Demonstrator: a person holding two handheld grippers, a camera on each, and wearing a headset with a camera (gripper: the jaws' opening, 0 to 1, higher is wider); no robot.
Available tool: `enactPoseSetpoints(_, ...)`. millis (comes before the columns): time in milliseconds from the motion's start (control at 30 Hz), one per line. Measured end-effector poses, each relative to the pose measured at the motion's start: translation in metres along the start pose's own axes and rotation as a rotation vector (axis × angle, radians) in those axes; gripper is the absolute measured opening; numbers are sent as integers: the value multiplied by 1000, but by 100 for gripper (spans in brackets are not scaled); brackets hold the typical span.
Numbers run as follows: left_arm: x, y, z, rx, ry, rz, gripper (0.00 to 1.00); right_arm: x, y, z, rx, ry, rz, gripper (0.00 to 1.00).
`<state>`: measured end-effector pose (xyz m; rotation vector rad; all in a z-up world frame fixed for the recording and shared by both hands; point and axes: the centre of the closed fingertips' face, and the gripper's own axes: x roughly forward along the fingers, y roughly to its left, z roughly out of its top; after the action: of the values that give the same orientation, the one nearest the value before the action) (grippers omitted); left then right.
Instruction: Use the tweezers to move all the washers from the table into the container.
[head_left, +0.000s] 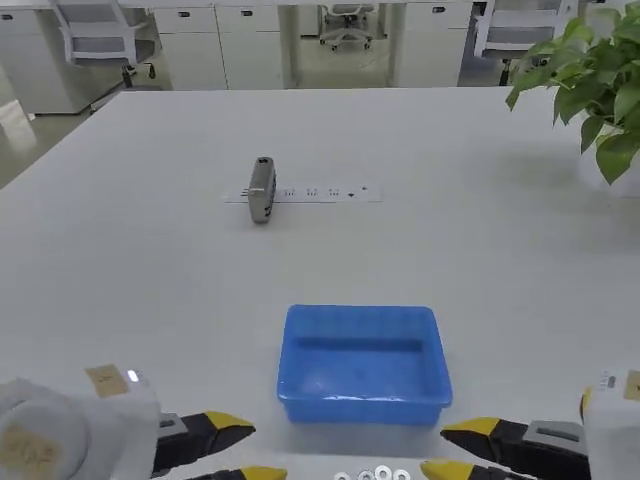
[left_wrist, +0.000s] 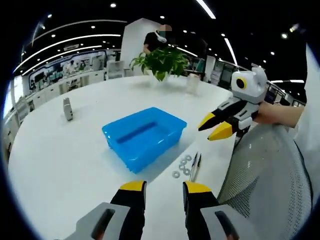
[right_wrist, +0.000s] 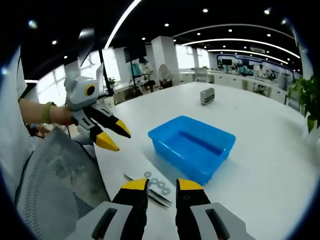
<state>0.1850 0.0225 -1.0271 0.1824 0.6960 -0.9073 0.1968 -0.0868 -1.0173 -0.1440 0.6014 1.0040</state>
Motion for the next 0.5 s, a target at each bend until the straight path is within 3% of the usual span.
enactPoseSetpoints(100, 11, -12, -8, 29, 56, -54, 28, 4, 3, -7, 4, 28, 19, 18)
enactPoseSetpoints(300, 29, -29, -32, 188, 210, -104, 25, 10, 9, -21, -47, 101, 38, 18)
enactPoseSetpoints(500, 37, -38, -36, 288, 255, -127, 16, 12, 10, -29, -89, 145, 36, 18)
